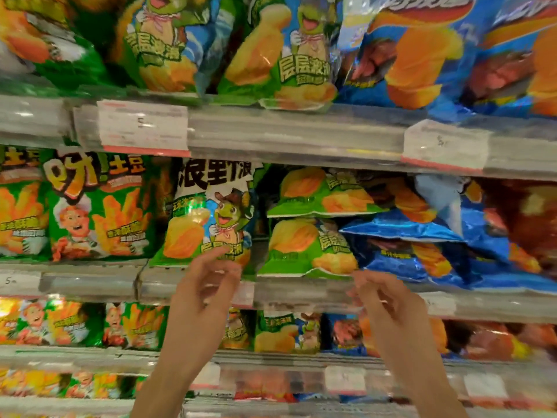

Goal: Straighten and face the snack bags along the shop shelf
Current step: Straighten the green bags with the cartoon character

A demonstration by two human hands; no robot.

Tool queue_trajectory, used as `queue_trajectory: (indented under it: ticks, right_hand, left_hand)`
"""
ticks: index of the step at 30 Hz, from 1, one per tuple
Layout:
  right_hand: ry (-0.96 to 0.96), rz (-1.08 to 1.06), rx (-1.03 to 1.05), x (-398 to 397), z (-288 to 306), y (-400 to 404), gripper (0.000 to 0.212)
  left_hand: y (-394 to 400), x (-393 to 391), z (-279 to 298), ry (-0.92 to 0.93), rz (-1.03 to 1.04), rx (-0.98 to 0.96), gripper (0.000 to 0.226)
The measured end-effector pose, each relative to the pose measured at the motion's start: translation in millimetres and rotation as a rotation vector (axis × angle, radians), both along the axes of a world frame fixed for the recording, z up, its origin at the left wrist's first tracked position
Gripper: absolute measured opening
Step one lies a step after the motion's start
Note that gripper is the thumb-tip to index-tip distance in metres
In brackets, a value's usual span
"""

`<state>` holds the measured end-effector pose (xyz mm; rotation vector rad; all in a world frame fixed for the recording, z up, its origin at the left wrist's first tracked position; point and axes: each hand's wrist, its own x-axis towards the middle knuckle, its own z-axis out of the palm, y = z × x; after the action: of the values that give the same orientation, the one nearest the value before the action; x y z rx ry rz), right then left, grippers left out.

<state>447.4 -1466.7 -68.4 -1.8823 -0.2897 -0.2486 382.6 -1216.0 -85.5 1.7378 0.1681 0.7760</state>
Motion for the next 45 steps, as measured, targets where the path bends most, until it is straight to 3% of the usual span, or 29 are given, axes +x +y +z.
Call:
queue_trajectory:
  ticks: [7, 10, 14, 16, 22, 27, 33, 37, 40, 43, 45]
  right_hand:
    - [-0.188, -0.001, -0.073, 17, 22, -20, 0.011]
    - [-0.261, -0.03, -0.1, 27, 36, -15, 0.009]
    - [-0.255, -0.065, -0.254, 44, 51, -2, 0.035]
    - [-0.262, -0.102, -0.309, 49, 53, 2, 0.037]
    - [-0.258, -0.185, -0.264, 56, 49, 6, 0.028]
    - [-0.184, -0.178, -0.182, 62, 49, 3, 0.025]
    - [-0.133, -0.101, -0.186, 57, 69, 11, 0.045]
    - [0.127, 0.07, -0.099, 56, 98, 20, 0.047]
    - [0.196, 0.13, -0.093, 55, 107, 26, 0.044]
    - [0.179, 0.106, -0.128, 57, 100, 22, 0.054]
    - [0.209, 0.112, -0.102, 54, 93, 16, 0.057]
  left_hand:
    - [-34, 32, 33, -0.06, 0.037, 0.157, 0.029]
    - [-38, 51, 52, -0.066, 0.072, 0.346, 0.041]
    - [-34, 78, 77, 0.054, -0.004, 0.584, 0.071]
    - [-32, 90, 84, 0.125, -0.057, 0.664, 0.077]
    - [-19, 106, 84, 0.074, -0.039, 0.728, 0.054]
    - [3, 90, 80, -0.026, -0.131, 0.758, 0.048]
    - [23, 64, 79, 0.007, -0.327, 0.628, 0.052]
    - [25, 55, 83, 0.098, -0.432, 0.384, 0.056]
    - [22, 54, 86, 0.103, -0.434, 0.208, 0.046]
    - [15, 58, 91, 0.097, -0.381, 0.106, 0.033]
    - [10, 63, 96, 0.173, -0.314, 0.05, 0.047]
